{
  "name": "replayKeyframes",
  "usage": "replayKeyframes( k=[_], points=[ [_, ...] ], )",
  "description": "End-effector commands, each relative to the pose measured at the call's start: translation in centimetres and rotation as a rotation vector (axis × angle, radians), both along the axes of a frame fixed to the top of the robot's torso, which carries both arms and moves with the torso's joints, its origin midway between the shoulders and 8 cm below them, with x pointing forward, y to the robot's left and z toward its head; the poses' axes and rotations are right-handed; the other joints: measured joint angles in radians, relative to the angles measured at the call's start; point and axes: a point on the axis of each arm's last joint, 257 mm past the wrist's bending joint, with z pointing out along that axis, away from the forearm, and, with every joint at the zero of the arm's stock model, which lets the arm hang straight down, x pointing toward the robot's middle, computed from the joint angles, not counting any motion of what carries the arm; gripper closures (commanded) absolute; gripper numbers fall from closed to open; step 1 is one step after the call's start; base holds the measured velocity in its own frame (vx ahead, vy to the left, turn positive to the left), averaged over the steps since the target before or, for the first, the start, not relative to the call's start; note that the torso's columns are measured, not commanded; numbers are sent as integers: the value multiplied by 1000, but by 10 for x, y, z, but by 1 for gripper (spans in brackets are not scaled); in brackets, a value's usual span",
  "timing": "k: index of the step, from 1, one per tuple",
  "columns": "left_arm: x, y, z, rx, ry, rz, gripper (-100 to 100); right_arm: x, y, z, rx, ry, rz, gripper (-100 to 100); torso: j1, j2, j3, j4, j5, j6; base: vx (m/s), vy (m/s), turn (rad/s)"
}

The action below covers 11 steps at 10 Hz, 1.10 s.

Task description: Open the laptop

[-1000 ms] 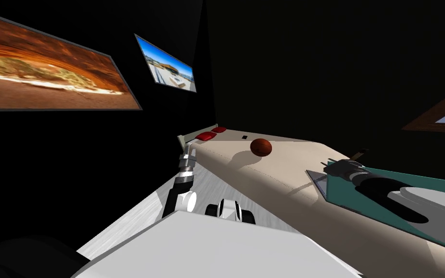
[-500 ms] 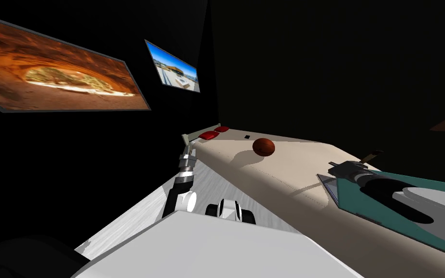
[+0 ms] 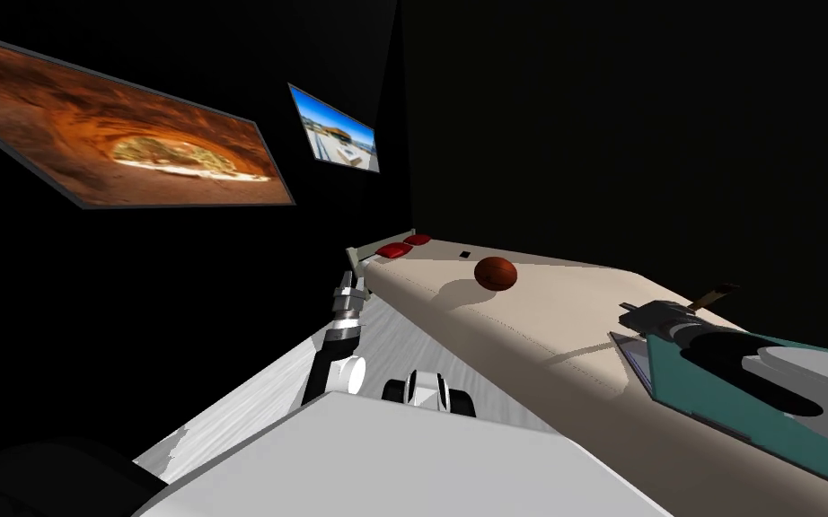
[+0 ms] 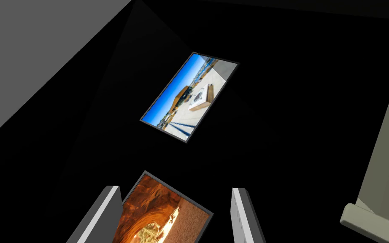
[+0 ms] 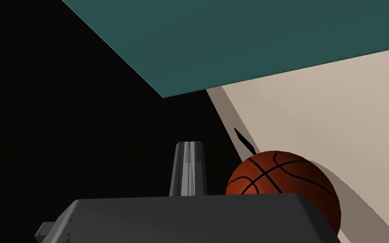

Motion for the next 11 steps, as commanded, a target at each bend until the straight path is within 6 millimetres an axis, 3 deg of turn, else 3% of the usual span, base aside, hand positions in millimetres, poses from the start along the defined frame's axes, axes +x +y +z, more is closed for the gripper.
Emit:
replayKeyframes(
  k=[1, 2, 3, 6, 7, 9, 11],
  points=[
    [0, 0, 0, 0, 0, 0, 0, -12, -24, -2, -9, 12, -51, 100, 0, -1, -1, 0, 0, -1, 6, 2, 9],
    [0, 0, 0, 0, 0, 0, 0, -5, -18, -13, 6, 46, -16, 100, 0, -1, -1, 0, 0, -1, -73, -5, 329],
    [0, 0, 0, 0, 0, 0, 0, -2, -25, -6, 9, 35, -27, 100, 0, 3, 1, 0, 0, -3, -93, -9, 240],
    [0, 0, 0, 0, 0, 0, 0, -20, -54, -8, 0, 45, -95, 100, -1, 0, 0, 0, 0, 0, -17, -2, -20],
    [0, 0, 0, 0, 0, 0, 0, -13, -43, -21, 13, 86, -57, 100, 0, -1, -1, 0, 0, -1, -62, -3, 333],
    [0, 0, 0, 0, 0, 0, 0, -8, -53, -7, 22, 63, -74, 100, 0, 3, 2, 1, 0, 0, -71, 0, 132],
    [0, 0, 0, 0, 0, 0, 0, -22, -69, -11, 19, 74, -115, 100, -1, 1, 0, 0, 0, 0, -6, 0, -42]
  ],
)
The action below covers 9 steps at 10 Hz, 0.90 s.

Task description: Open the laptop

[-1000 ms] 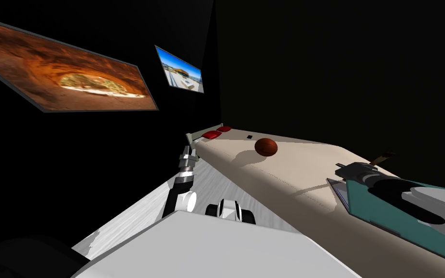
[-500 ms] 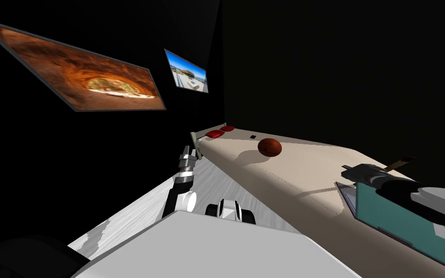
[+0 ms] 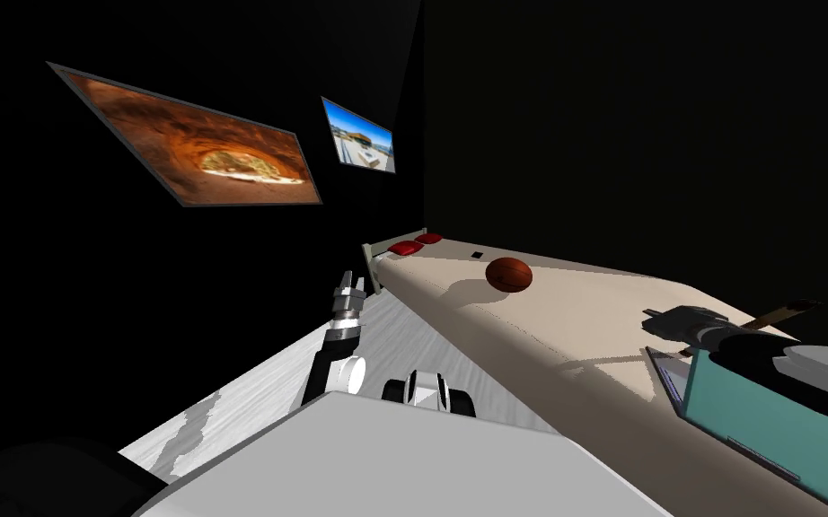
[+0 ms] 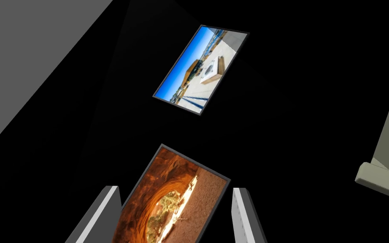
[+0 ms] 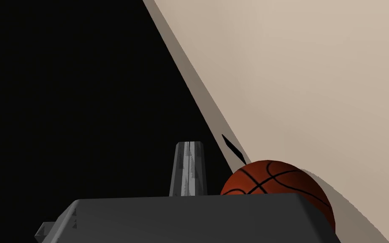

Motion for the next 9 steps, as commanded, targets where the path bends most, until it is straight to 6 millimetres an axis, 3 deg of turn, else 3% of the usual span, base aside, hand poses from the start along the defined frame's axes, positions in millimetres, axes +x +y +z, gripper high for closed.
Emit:
replayKeyframes(
  k=[1, 2, 3, 5, 6, 7, 9],
  points=[
    [0, 0, 0, 0, 0, 0, 0, -18, -24, -3, -5, 13, -58, 100, 0, -1, -1, -1, 0, -1, 6, 0, 14],
    [0, 0, 0, 0, 0, 0, 0, -11, -18, -10, 18, 47, -31, 100, 0, -1, -1, -1, 0, -1, -70, 7, 327],
    [0, 0, 0, 0, 0, 0, 0, -10, -24, -4, 23, 36, -45, 100, 2, 2, 1, 0, 0, -3, -93, 8, 208],
    [0, 0, 0, 0, 0, 0, 0, -29, -43, -7, 20, 47, -99, 100, 0, 2, 1, 1, 0, 1, -30, -6, -5],
    [0, 0, 0, 0, 0, 0, 0, -25, -37, -14, 46, 83, -77, 100, -1, -1, 0, 0, 0, 0, -70, 5, 293],
    [0, 0, 0, 0, 0, 0, 0, -29, -46, 8, 29, 63, -80, -100, 1, 1, 0, 0, 0, -3, -29, 20, 65],
    [0, 0, 0, 0, 0, 0, 0, -30, -49, 19, 29, 63, -77, -100, 2, -2, -2, -1, 1, 0, 46, 30, -80]
  ],
)
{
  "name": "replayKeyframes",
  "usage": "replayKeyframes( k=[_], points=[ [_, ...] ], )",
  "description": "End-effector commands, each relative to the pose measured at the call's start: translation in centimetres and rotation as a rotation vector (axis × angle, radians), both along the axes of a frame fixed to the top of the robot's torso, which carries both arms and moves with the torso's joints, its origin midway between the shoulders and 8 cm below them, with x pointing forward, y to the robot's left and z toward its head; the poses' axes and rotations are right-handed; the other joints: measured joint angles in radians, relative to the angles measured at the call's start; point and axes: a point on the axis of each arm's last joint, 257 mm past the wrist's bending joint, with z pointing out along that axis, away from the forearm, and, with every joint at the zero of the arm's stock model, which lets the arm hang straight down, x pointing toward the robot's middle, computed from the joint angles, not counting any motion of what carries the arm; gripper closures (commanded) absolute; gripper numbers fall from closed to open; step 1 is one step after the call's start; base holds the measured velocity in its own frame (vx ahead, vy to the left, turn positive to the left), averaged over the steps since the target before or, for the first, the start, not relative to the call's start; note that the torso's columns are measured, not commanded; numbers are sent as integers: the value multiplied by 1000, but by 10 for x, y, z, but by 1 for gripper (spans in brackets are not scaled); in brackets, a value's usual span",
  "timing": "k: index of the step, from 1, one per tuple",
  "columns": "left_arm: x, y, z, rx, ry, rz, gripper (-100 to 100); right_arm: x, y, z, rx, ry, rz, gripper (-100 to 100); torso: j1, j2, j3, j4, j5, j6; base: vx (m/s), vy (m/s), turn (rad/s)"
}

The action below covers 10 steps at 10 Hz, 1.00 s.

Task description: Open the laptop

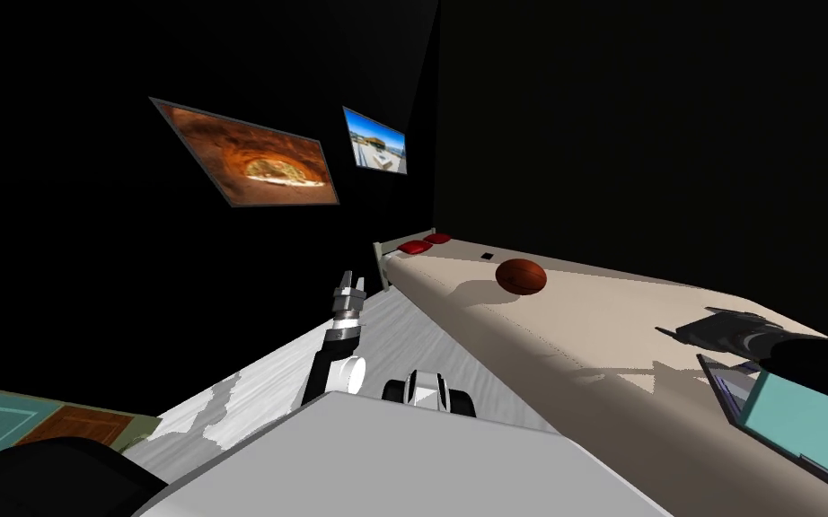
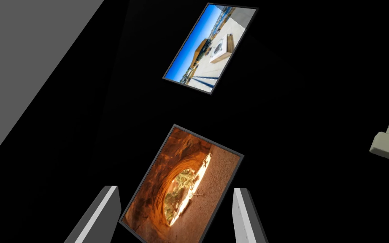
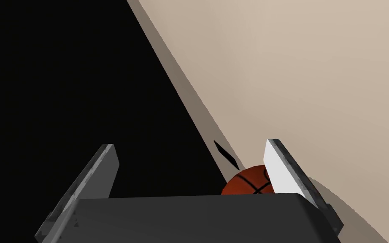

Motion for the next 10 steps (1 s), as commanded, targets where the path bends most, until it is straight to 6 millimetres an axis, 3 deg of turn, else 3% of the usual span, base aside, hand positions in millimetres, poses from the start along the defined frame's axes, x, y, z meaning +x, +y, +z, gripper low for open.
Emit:
replayKeyframes(
  k=[1, 3, 4, 5, 10],
  points=[
    [0, 0, 0, 0, 0, 0, 0, -5, -7, 25, -1, -4, 4, -100, 0, 0, 0, 0, 0, -1, 52, 35, -41],
    [0, 0, 0, 0, 0, 0, 0, -7, -10, 41, -1, -4, 8, -100, -1, 3, 2, 1, 0, -1, 44, 37, -29],
    [0, 0, 0, 0, 0, 0, 0, -6, -10, 36, -1, -5, 5, -100, -1, 4, 2, 1, -1, -1, 17, 19, -5],
    [0, 0, 0, 0, 0, 0, 0, -6, -9, 36, 0, -4, 7, 0, -2, 5, 3, 1, -1, -1, 0, 0, 0],
    [0, 0, 0, 0, 0, 0, 0, -6, -9, 36, 0, -5, 7, 0, -1, 3, 2, 1, 0, -1, 0, 0, 0]
  ],
)
